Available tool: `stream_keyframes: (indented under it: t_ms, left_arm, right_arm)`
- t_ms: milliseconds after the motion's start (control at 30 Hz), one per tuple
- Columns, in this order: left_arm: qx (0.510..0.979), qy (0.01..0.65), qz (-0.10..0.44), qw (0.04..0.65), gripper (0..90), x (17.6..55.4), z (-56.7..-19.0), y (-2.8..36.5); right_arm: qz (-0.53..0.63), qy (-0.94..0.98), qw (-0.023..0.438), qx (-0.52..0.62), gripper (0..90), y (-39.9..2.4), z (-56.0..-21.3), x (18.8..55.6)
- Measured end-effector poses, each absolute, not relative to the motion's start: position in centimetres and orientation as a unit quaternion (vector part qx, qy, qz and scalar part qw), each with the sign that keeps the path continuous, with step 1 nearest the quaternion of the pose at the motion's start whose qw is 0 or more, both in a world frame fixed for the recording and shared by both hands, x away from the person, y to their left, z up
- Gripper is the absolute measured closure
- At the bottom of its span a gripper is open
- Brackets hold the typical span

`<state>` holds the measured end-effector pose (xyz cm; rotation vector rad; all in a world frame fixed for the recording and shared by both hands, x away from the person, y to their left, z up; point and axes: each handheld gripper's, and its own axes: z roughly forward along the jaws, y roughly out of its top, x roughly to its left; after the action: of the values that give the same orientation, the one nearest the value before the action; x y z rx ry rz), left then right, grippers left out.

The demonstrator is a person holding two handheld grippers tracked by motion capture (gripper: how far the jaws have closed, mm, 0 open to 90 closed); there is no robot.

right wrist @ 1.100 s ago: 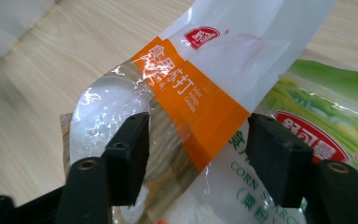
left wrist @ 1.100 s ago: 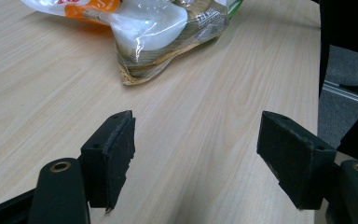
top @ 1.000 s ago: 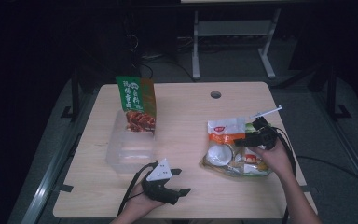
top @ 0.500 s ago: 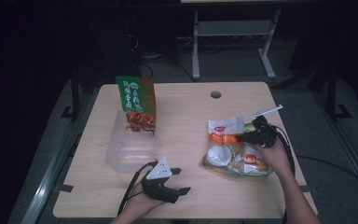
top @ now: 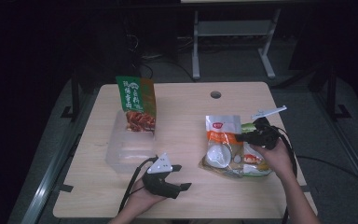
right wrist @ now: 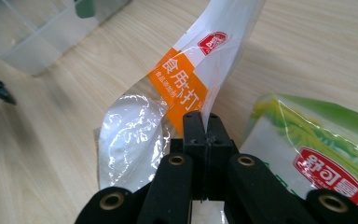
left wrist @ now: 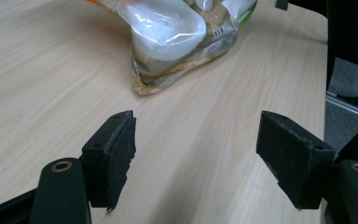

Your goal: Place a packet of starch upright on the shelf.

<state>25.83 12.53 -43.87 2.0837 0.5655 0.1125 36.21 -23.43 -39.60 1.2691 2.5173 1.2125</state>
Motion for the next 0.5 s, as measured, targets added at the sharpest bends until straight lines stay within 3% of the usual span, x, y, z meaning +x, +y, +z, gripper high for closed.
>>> stream_keyframes:
  t_ms: [500]
  left_arm:
    - [0.847,0.24,0.038,0.473,31.9,28.3,-43.0,10.2]
  right_arm:
    - [0.438,0.824,0.042,0.356,89.7,-22.2,-37.5,33.5]
